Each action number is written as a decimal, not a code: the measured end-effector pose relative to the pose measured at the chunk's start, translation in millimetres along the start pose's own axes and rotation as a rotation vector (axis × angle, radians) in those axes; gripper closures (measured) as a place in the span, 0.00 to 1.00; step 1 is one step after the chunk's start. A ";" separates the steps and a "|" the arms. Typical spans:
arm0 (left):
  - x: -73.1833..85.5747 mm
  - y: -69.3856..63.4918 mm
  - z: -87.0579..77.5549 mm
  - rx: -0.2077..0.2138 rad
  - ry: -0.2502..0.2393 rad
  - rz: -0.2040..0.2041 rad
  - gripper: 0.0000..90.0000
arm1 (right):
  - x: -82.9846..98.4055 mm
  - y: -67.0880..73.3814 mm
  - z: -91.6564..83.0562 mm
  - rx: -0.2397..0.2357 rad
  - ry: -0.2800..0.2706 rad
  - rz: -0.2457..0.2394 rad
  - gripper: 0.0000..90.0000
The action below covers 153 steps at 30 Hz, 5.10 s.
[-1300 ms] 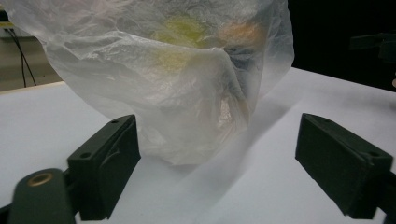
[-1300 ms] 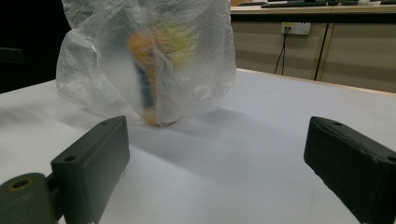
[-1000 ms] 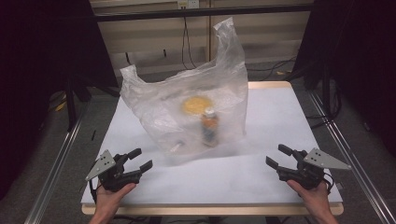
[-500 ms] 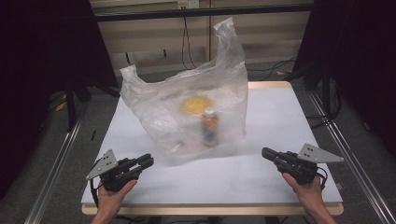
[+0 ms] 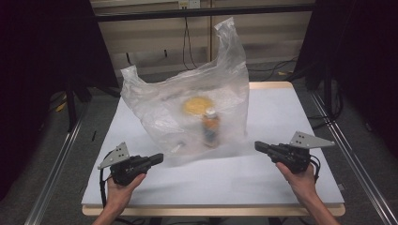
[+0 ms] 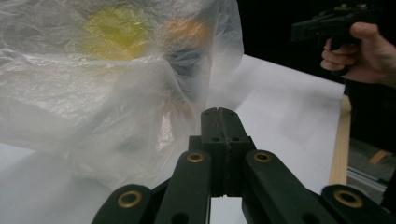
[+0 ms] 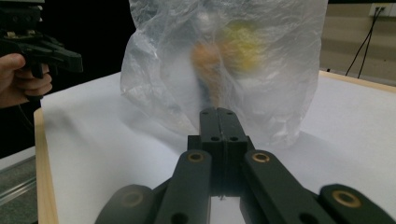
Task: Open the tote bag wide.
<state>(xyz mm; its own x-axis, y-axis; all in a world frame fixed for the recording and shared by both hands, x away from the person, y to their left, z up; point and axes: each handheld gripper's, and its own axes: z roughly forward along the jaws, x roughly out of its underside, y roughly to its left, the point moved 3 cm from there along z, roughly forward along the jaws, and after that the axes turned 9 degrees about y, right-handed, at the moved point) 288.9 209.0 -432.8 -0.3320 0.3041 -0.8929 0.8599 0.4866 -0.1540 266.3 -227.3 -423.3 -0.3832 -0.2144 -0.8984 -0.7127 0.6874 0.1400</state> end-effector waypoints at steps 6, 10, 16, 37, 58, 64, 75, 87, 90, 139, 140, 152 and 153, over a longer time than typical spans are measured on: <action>-16.1 8.2 2.8 0.009 -0.008 0.017 1.00 | -20.7 0.9 12.5 -0.025 0.012 -0.032 1.00; -29.1 11.3 7.4 -0.025 -0.011 0.029 1.00 | -37.3 2.1 22.4 -0.052 0.001 -0.044 1.00; -49.3 20.2 16.1 0.006 -0.047 0.038 1.00 | -70.7 0.0 29.4 -0.051 -0.022 -0.067 1.00; -97.9 43.8 30.9 -0.007 -0.088 0.044 1.00 | -138.7 -18.5 44.9 -0.040 -0.075 -0.070 1.00; -171.7 63.3 35.8 -0.037 -0.163 0.059 1.00 | -214.3 -26.4 56.3 0.006 -0.098 -0.101 1.00; -183.3 70.0 45.8 -0.038 -0.154 0.036 1.00 | -225.3 -23.8 67.3 0.001 -0.102 -0.105 1.00; -202.4 98.4 55.9 -0.090 -0.145 -0.016 1.00 | -217.4 -20.7 71.7 -0.018 -0.074 -0.119 1.00; -188.1 69.6 99.9 -0.002 -0.001 0.064 1.00 | -193.8 -23.5 72.5 -0.040 -0.067 -0.097 1.00; -183.9 59.7 105.8 0.011 0.005 0.085 1.00 | -193.9 -22.0 72.0 -0.042 -0.071 -0.100 1.00; -95.9 29.5 143.6 0.156 0.114 0.044 1.00 | -100.8 -37.5 124.7 0.014 0.107 0.061 1.00; -95.1 30.1 143.7 0.160 0.106 0.038 1.00 | -97.3 -37.8 125.2 0.005 0.103 0.065 1.00; -69.9 33.9 141.2 0.149 0.155 0.030 1.00 | -63.9 -36.4 130.4 -0.016 0.151 0.066 1.00; -67.2 35.2 141.3 0.147 0.160 0.032 1.00 | -60.5 -37.0 131.0 -0.014 0.153 0.063 1.00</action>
<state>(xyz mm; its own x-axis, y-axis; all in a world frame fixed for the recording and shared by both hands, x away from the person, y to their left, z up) 396.2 89.9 -438.0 -0.3509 0.4489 -0.8218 0.9144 0.3534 -0.1975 392.8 -148.8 -428.6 -0.5117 -0.2752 -0.8139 -0.6921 0.6933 0.2007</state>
